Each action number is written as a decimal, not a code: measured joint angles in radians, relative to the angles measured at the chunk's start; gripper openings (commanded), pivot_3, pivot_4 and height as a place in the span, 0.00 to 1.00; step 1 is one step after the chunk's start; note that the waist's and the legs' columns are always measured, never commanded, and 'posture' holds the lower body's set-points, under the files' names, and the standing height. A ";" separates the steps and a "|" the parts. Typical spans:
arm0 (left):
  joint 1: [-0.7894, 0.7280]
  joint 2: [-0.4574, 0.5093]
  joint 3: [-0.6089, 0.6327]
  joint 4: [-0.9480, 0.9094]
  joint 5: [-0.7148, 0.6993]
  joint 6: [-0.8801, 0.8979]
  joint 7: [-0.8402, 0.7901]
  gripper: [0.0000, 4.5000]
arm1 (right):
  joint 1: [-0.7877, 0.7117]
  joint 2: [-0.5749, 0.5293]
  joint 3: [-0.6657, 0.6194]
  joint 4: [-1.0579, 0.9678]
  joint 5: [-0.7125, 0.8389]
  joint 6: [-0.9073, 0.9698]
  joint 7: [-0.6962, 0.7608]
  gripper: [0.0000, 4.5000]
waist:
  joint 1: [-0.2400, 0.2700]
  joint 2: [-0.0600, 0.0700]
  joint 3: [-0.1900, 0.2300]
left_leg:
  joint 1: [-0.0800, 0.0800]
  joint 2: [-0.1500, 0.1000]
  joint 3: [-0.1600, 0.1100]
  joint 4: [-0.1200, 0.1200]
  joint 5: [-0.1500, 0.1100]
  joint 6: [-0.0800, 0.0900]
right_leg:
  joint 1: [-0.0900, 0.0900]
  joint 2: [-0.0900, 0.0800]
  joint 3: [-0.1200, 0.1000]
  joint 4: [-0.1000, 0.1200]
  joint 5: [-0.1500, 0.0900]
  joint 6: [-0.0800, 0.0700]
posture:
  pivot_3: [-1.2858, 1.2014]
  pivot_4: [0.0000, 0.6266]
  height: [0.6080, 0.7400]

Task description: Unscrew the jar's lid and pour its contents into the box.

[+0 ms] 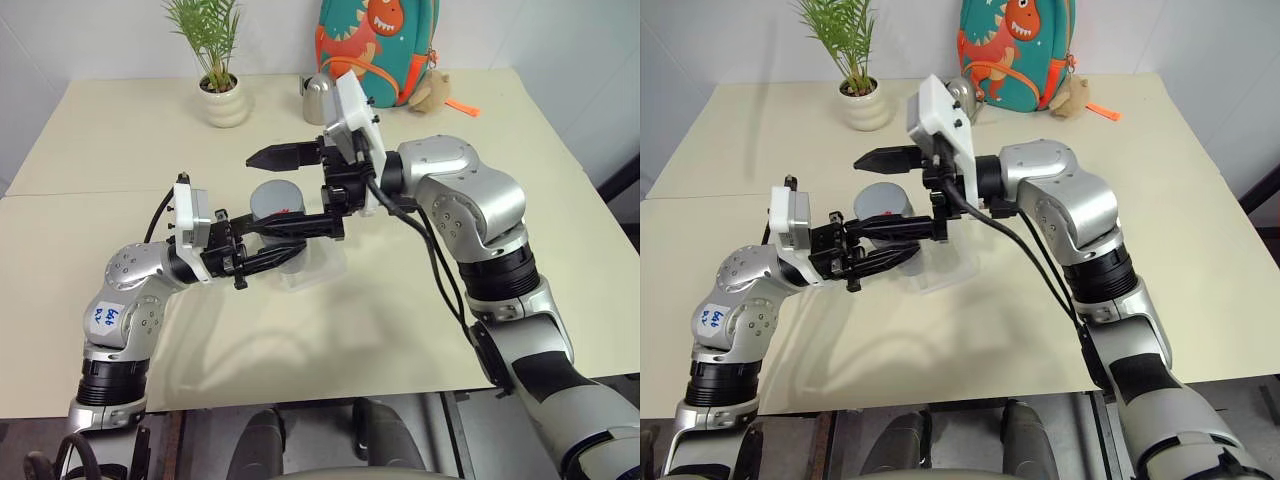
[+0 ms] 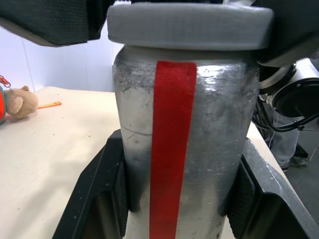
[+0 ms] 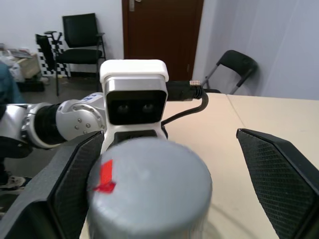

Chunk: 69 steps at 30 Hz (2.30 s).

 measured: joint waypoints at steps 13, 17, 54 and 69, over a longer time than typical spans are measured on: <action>0.034 -0.014 0.032 -0.006 -0.003 -0.006 0.005 0.45 | -0.019 -0.105 -0.057 0.147 0.004 -0.022 0.092 0.99 | 0.003 0.000 0.000 | 0.000 0.000 0.002 0.000 0.000 0.000 | 0.000 0.001 0.002 -0.001 0.000 0.001 | 0.52 0.24 1.00; 0.037 -0.012 0.028 -0.017 -0.006 -0.016 -0.015 0.45 | -0.019 -0.150 -0.094 0.168 0.001 -0.021 0.102 0.99 | 0.010 0.000 0.000 | 0.000 0.000 0.002 0.000 0.000 0.000 | 0.000 0.001 0.002 -0.002 0.001 0.001 | 0.52 0.24 1.00; 0.000 -0.008 -0.003 0.008 0.008 0.000 0.030 0.45 | -0.001 -0.077 -0.029 -0.046 0.047 0.116 -0.039 0.99 | 0.001 0.000 0.000 | 0.000 0.000 0.003 0.000 -0.001 0.001 | 0.000 0.001 0.003 -0.002 0.001 0.001 | 0.52 0.24 1.00; 0.025 -0.007 -0.002 -0.005 0.007 0.000 0.019 0.45 | 0.031 -0.203 -0.148 0.114 0.025 0.044 0.001 0.99 | -0.002 0.000 0.000 | 0.000 0.000 0.004 0.000 -0.001 0.001 | -0.001 0.001 0.005 -0.003 0.001 0.001 | 0.52 0.24 1.00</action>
